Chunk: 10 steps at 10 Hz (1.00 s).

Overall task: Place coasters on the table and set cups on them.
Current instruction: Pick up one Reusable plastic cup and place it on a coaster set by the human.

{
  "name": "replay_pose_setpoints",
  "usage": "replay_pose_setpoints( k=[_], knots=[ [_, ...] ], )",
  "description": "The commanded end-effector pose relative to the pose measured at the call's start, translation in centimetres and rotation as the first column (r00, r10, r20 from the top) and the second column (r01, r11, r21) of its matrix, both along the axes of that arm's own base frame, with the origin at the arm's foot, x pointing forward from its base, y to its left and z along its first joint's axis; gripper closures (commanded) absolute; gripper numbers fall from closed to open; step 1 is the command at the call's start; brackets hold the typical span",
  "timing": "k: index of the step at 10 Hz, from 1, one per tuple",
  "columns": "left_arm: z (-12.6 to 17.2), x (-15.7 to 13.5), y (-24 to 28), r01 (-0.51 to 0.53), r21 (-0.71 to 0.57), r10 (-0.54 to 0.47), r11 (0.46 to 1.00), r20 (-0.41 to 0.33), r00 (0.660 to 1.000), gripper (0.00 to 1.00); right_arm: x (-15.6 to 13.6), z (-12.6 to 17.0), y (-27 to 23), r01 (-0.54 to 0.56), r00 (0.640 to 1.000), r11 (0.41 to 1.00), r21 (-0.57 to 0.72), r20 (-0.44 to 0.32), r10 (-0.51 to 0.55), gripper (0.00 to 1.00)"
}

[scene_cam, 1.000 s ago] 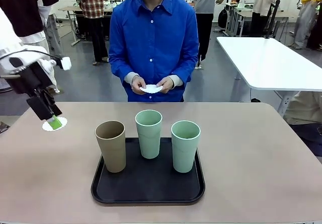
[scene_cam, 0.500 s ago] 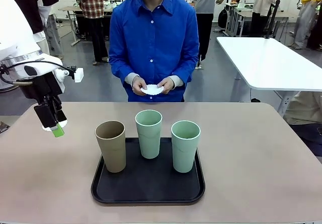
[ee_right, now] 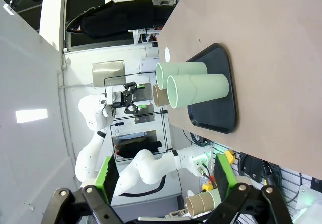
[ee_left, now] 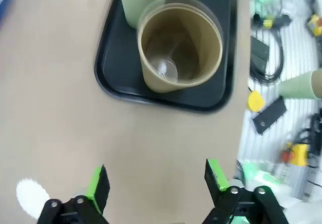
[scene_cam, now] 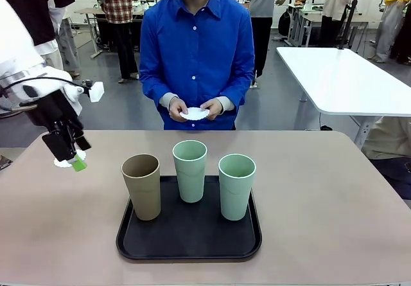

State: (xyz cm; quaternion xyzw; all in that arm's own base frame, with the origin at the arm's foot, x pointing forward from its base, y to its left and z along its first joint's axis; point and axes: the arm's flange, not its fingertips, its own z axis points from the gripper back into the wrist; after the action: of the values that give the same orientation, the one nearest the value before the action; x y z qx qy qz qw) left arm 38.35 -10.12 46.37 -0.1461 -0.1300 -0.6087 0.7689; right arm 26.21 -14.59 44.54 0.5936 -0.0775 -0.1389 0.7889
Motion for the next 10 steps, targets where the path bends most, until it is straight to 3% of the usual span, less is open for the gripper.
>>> replay_pose_setpoints(
  k=[1,2,3,4,5,7,8,10],
  knots=[
    [-3.6,-0.6,2.2,0.202,-0.288,-0.162,0.936,0.159,0.974,0.0,0.1,0.0,0.0,0.002,1.0,1.0,0.016,0.009,-0.003,0.0],
    [-5.0,-0.5,2.8,0.265,-0.374,-0.193,0.889,0.218,0.957,0.0,0.1,0.0,0.0,0.002,1.0,1.0,0.016,0.009,-0.003,0.0],
    [-6.5,-0.3,3.3,0.29,-0.434,-0.209,0.853,0.227,0.951,0.0,0.1,0.0,0.0,0.002,1.0,1.0,0.016,0.009,-0.003,0.0],
    [-8.4,0.4,3.5,0.238,-0.48,-0.182,0.844,0.163,0.97,0.0,0.1,0.0,0.0,0.002,1.0,1.0,0.016,0.009,-0.003,0.0],
    [-9.7,1.1,3.9,0.233,-0.555,-0.21,0.798,0.107,0.972,0.0,0.1,0.0,0.0,0.002,1.0,1.0,0.016,0.009,-0.003,0.0],
    [-11.3,2.5,4.7,0.23,-0.622,-0.213,0.749,0.103,0.972,0.0,0.1,0.0,0.0,0.002,1.0,1.0,0.016,0.009,-0.003,0.0],
    [-12.1,3.3,5.2,0.196,-0.68,-0.21,0.707,0.063,0.976,0.0,0.1,0.0,0.0,0.002,1.0,1.0,0.016,0.009,-0.003,0.0],
    [-13.4,3.3,5.7,0.231,-0.724,-0.226,0.65,0.106,0.968,0.0,0.1,0.0,0.0,0.002,1.0,1.0,0.016,0.009,-0.003,0.0]
  ],
)
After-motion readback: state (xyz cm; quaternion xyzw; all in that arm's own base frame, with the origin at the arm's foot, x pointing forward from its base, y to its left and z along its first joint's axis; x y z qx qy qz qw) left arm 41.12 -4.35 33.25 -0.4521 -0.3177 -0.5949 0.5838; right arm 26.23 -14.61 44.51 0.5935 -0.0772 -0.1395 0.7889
